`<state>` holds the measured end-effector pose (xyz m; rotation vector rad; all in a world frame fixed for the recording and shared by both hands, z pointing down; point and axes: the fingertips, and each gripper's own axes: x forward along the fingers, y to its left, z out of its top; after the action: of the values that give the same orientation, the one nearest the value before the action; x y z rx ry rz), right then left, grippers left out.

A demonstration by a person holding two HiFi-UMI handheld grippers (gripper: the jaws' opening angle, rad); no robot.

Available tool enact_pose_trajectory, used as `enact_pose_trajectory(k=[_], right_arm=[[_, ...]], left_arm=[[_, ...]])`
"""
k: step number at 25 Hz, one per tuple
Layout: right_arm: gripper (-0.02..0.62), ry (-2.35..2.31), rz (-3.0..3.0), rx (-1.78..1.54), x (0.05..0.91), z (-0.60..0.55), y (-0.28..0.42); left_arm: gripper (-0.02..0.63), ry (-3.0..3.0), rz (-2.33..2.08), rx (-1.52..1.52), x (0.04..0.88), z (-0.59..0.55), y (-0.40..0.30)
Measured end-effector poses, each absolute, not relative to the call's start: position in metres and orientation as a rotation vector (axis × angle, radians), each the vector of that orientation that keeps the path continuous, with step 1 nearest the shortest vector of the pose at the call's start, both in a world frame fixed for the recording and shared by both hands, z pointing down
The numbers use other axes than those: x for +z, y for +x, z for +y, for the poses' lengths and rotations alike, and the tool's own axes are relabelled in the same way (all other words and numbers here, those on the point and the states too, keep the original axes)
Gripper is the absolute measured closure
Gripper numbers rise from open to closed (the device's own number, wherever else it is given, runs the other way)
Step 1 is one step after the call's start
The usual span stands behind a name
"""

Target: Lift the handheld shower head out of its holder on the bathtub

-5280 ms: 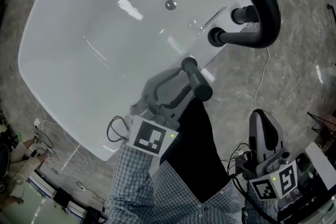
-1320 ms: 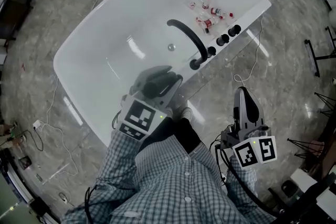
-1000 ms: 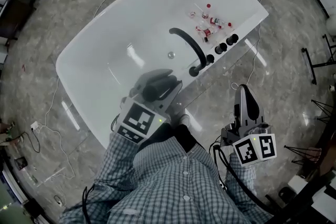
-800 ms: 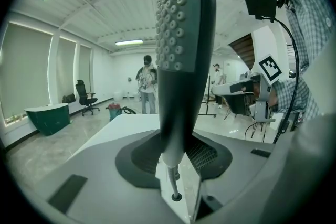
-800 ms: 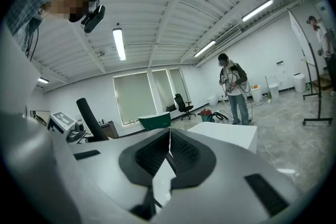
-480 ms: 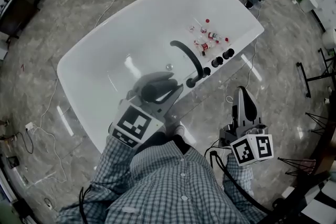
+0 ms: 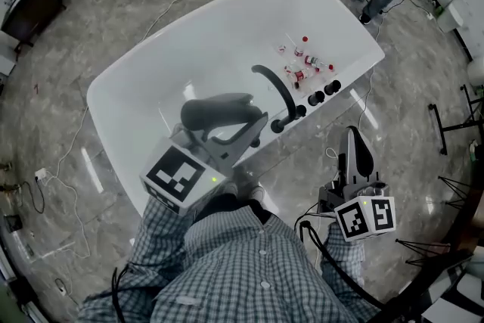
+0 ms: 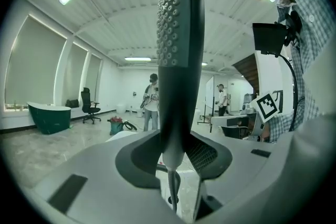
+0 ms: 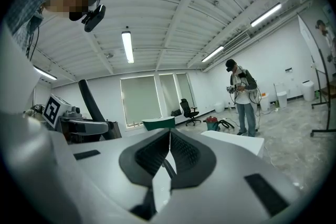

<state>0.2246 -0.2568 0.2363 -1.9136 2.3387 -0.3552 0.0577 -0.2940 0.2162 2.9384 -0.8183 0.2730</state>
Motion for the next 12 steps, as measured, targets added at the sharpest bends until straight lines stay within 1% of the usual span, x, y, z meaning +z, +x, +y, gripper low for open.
enact_pose_trajectory(k=[12], right_arm=[[0.577,-1.890,2.357,-0.241,0.200,-0.261,0.221]], left_arm=[[0.463,3.020,-0.876,0.265,0.171,-0.301,0.048]])
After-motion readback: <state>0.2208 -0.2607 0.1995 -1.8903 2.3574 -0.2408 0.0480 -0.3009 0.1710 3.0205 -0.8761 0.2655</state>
